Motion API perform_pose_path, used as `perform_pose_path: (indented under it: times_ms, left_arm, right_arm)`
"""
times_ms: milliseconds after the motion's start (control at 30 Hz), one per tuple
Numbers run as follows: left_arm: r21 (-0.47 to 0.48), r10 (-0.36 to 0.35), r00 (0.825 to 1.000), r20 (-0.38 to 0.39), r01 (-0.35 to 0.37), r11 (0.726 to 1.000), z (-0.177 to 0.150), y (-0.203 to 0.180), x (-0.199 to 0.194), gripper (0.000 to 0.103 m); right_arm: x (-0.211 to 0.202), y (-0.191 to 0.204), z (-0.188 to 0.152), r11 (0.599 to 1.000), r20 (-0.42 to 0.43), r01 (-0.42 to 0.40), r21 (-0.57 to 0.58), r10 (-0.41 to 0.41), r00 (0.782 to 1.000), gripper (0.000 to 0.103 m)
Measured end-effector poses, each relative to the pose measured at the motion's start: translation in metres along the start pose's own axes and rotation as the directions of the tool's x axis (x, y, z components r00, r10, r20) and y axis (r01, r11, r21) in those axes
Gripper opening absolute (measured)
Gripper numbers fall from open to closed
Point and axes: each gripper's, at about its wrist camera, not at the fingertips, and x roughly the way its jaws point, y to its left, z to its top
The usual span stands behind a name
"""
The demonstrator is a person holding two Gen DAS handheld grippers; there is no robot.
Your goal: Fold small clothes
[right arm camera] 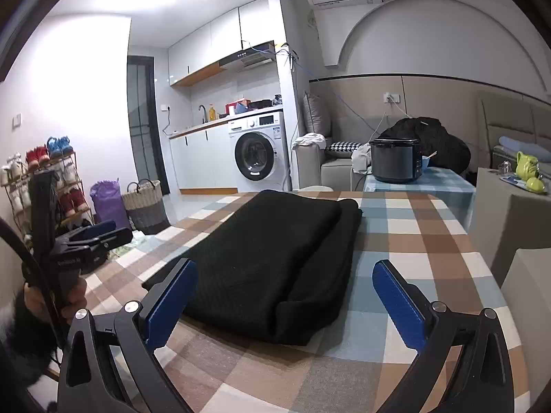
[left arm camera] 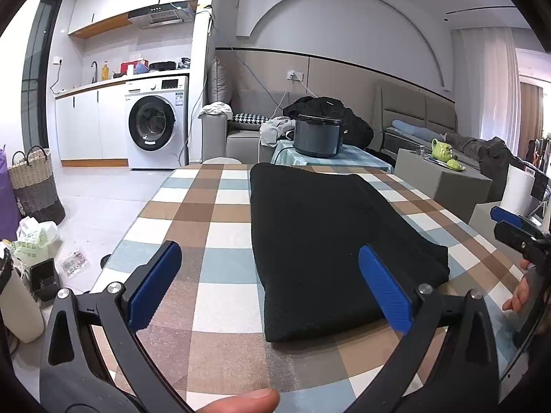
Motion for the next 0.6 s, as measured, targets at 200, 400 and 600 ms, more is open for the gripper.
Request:
perform_pose_path:
  times_ms: [200, 400, 600]
  left_arm:
    - [0.01, -0.006, 1.0, 0.001, 0.006, 1.0, -0.0041, -0.001, 0.0024, 0.103]
    - [0.009, -0.007, 1.0, 0.006, 0.007, 1.0, -0.0065, -0.0014, 0.0031, 0.103]
    - [0.01, -0.007, 1.0, 0.007, 0.006, 1.0, -0.006, -0.0023, 0.0031, 0.103]
  right_arm:
    - [-0.0003, 0.0026, -0.0026, 1.0, 0.01, 0.002, -0.015, -0.002, 1.0, 0.103]
    - [-0.0012, 0.0049, -0.0027, 0.999, 0.021, 0.003, -0.032, -0.003, 1.0, 0.103]
    - [-0.0001, 0.0098, -0.0036, 0.998, 0.017, -0.001, -0.058, 0.002, 1.0, 0.103]
